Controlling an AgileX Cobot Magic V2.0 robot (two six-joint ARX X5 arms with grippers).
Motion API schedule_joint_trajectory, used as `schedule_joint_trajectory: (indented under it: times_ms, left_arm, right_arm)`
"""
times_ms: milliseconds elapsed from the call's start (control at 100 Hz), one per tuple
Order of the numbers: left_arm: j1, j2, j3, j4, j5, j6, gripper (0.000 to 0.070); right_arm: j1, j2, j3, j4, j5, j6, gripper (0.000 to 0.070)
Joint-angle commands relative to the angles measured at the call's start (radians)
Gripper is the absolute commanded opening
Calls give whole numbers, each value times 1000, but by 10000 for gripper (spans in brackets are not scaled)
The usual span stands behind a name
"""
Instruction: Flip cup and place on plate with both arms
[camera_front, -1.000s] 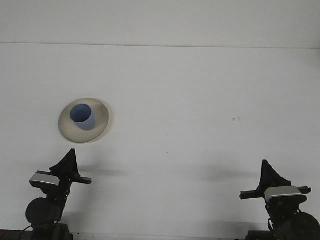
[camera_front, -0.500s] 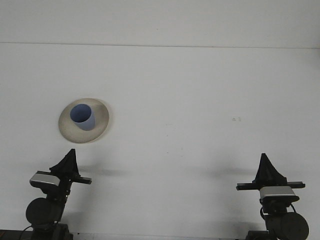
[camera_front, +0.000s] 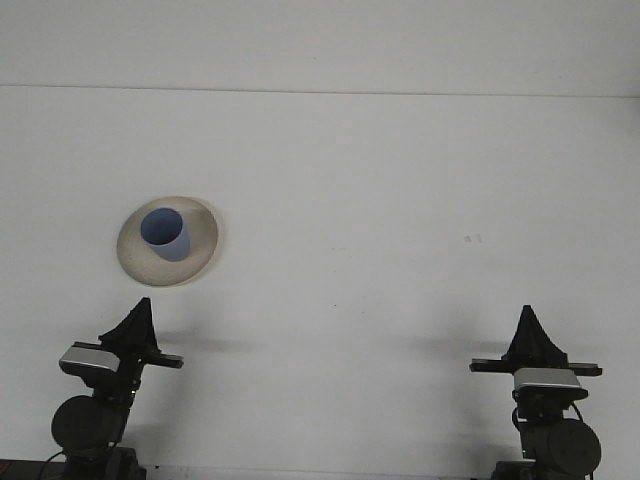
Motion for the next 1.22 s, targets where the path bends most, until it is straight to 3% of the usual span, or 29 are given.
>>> schedule_joint_trajectory:
  times_ms: [0,190,1210]
  left_arm:
    - [1,-2,-20,11,0,-1,12]
    - [1,-2,-20,11,0,-1,12]
    - [1,-2,-20,9,0,-1,12]
  right_arm:
    - [0,0,-24,32,3,36,0]
    - [0,0,-62,43,2,68,0]
    - [0,0,-62,45,2,67,0]
